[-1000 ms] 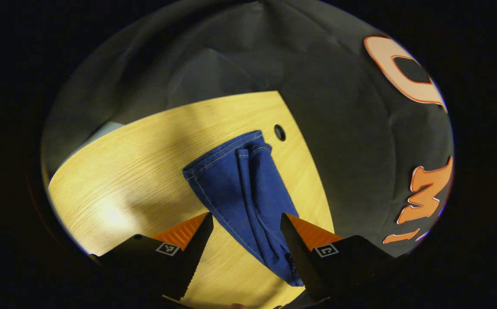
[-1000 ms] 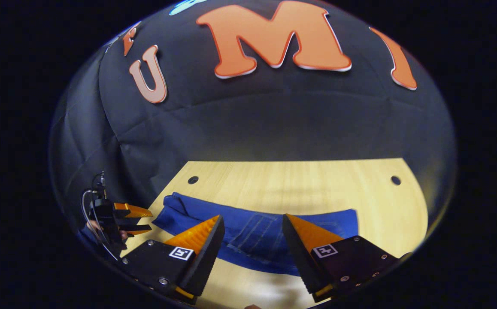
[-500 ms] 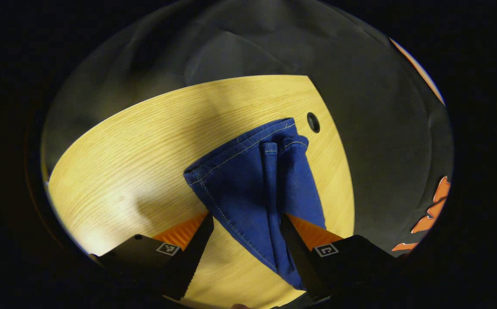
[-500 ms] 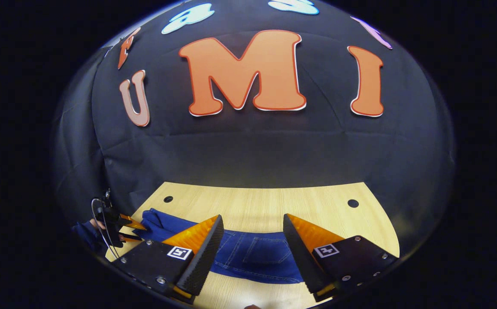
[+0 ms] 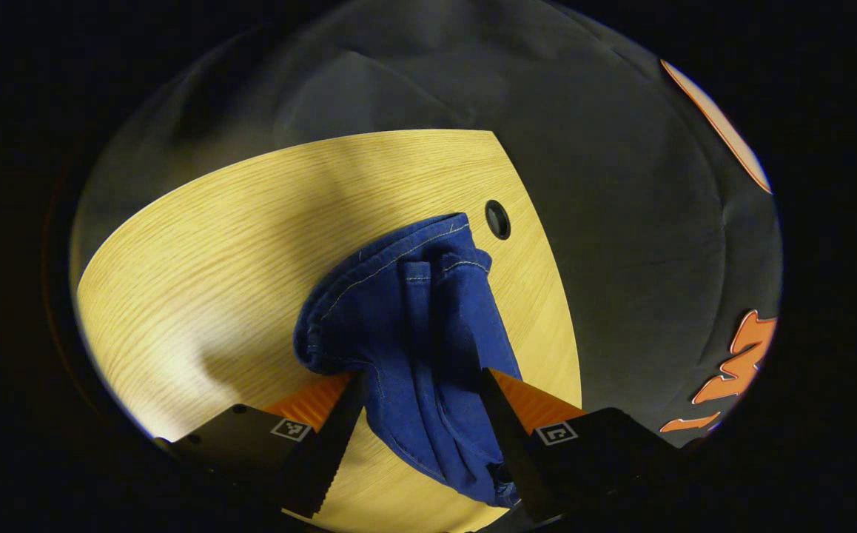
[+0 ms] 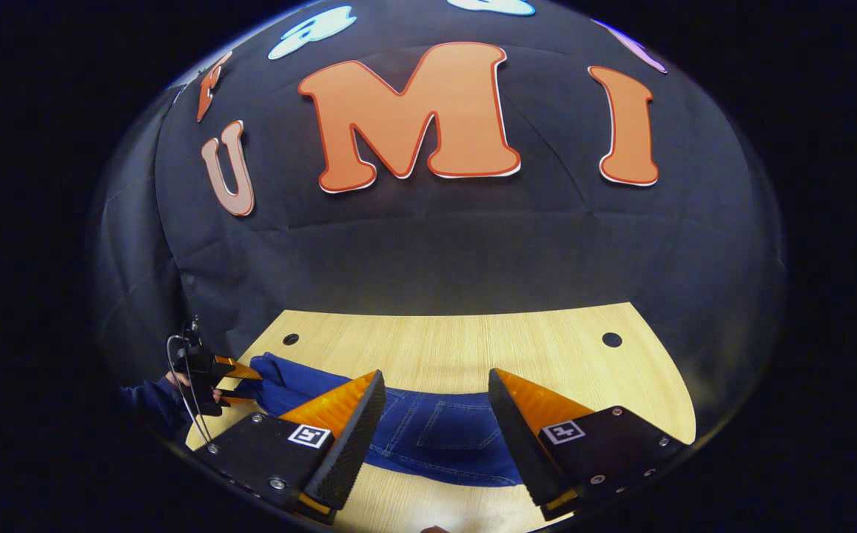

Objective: Grasp the waist and the cuffs of the jeans and fold them to make the two legs overlap; first hold the waist and fold one-third of the jeans toward the cuffs, then hold the cuffs and fold the remaining one-third in the same direction to finish folding.

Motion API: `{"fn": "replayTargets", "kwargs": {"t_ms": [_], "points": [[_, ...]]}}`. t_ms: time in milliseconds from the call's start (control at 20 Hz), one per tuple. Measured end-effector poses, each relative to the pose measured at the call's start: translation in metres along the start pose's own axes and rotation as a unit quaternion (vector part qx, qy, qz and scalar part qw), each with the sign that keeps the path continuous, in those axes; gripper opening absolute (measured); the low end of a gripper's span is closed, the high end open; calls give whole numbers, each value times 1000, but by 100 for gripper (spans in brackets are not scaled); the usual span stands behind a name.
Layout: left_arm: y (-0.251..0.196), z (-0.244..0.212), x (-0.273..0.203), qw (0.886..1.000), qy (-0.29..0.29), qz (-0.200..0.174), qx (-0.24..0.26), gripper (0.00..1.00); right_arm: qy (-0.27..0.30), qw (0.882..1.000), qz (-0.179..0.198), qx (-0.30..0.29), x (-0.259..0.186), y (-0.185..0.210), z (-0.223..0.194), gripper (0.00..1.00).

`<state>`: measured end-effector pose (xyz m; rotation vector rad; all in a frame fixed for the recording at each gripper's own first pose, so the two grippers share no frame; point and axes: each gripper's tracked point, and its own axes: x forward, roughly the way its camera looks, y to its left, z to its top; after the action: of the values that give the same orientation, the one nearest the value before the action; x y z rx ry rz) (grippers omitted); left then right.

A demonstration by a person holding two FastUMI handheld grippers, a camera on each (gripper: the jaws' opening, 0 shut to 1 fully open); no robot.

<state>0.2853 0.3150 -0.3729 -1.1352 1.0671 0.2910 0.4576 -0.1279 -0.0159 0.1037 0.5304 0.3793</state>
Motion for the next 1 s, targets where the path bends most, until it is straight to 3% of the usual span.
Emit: {"fn": "replayTargets", "kwargs": {"t_ms": [200, 250, 300, 400, 500, 700, 900, 1000], "points": [[0, -3, 14, 1000, 3, 17, 11, 51, 9, 1000, 0, 6, 1, -8, -8, 89], [-2, -4, 16, 1000, 2, 9, 10, 42, 13, 1000, -1, 7, 2, -11, -11, 89], [0, -6, 16, 1000, 7, 4, 7, 43, 16, 1000, -7, 9, 1, -18, -14, 89], [-6, -6, 26, 1000, 14, -21, -19, 22, 22, 999, -12, 19, 1, -27, -19, 89], [-7, -8, 26, 999, 12, -33, -25, 18, 23, 999, -14, 29, 1, -32, -20, 89], [-27, 5, 7, 996, -55, -62, 25, 1, 9, 999, -29, 31, -6, -49, -11, 89], [-50, 10, -18, 991, -93, -66, 67, 1, -6, 998, -37, 45, -15, -64, -2, 89], [-59, 9, -24, 991, -93, -82, 55, 0, -9, 998, -39, 50, -22, -71, -1, 89]]}}
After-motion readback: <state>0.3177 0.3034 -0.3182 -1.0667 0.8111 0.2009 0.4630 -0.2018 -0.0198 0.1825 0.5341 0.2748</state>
